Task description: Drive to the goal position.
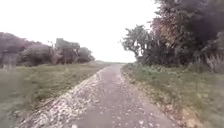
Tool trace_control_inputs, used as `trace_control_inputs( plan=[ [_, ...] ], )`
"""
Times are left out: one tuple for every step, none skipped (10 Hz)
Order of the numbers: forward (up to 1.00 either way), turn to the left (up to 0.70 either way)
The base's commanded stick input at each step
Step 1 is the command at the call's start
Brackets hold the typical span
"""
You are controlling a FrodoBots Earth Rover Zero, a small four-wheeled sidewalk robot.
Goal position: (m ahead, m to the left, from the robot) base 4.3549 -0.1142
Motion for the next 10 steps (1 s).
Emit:
trace_control_inputs(
  plan=[
    [1.00, 0.00],
    [1.00, 0.00],
    [1.00, 0.00],
    [1.00, 0.00],
    [1.00, 0.00],
    [1.00, 0.00],
    [1.00, 0.00],
    [1.00, 0.00],
    [0.64, 0.00],
    [0.16, 0.00]
  ],
)
